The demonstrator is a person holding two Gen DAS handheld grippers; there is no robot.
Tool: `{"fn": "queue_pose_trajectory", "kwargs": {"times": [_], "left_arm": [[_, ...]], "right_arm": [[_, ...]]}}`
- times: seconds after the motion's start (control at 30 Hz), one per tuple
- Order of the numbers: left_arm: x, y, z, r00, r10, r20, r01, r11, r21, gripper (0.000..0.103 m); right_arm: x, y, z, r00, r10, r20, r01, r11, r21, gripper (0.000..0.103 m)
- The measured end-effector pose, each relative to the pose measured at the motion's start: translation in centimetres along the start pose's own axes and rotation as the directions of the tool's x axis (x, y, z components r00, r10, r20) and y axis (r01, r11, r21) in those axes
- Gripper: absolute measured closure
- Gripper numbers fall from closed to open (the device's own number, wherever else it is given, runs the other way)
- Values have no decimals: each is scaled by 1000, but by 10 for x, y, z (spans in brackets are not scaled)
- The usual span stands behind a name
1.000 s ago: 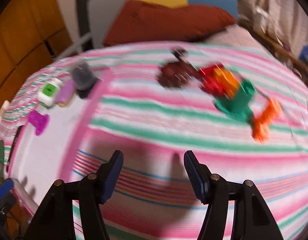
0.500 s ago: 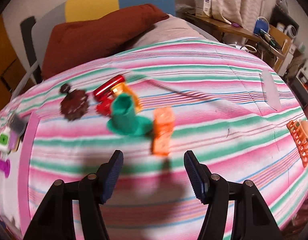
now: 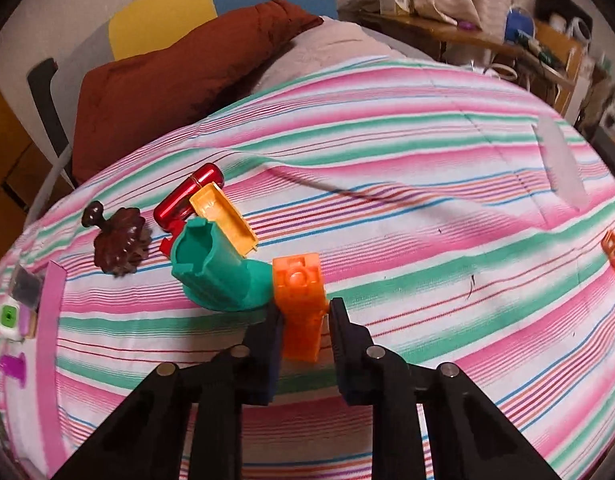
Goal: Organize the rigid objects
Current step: 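Grasp the teal cup with saucer with the left gripper while the right gripper grasps the orange block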
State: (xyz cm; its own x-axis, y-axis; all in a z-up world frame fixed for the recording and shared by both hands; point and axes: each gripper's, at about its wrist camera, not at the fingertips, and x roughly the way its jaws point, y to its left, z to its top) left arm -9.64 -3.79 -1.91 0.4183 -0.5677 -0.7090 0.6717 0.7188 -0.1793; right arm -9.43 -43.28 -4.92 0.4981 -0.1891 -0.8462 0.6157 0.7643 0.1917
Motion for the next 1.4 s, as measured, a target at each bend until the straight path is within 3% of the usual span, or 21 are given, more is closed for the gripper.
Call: {"fn": "queue_pose_trajectory", "kwargs": {"times": [0.27,0.43,0.7,0.8,0.93,1.07,1.13,1.2,1.3,1.4], "left_arm": [[22,-37,35,997,-79,-2,79,997,21,60],[48,-76,65,994,-110,-13,110,991,77,60],[117,-116,109,987,-144,-64,147,988,54,60],[144,-124,122,989,-120,-81,123,992,37,60],[193,-135,141,982,-101,-162,101,995,-6,60],[223,-152,154,983,-61,-172,70,997,44,60],[229,-159,158,988,-40,-151,49,997,55,60],[233,-163,162,987,-63,-149,72,996,57,60],[246,-170,163,990,-17,-144,29,996,85,60],[253,-169,165,996,21,-91,-14,996,84,61]], "right_arm": [[-16,-16,0,995,-101,0,101,994,48,81],[-7,-39,1,994,-92,-66,101,985,140,81],[-14,-49,1,992,-115,-47,122,974,189,81],[-11,-56,0,991,-116,-66,128,966,225,81],[-14,-64,2,991,-115,-64,128,959,254,81],[-15,-73,0,994,-89,-70,106,948,299,81],[-15,-74,-1,994,-85,-71,103,946,308,81],[-14,-74,-1,994,-83,-73,102,945,311,81],[-14,-75,-1,994,-79,-71,97,944,317,81],[-13,-73,-1,995,-78,-69,95,945,312,81]]}}
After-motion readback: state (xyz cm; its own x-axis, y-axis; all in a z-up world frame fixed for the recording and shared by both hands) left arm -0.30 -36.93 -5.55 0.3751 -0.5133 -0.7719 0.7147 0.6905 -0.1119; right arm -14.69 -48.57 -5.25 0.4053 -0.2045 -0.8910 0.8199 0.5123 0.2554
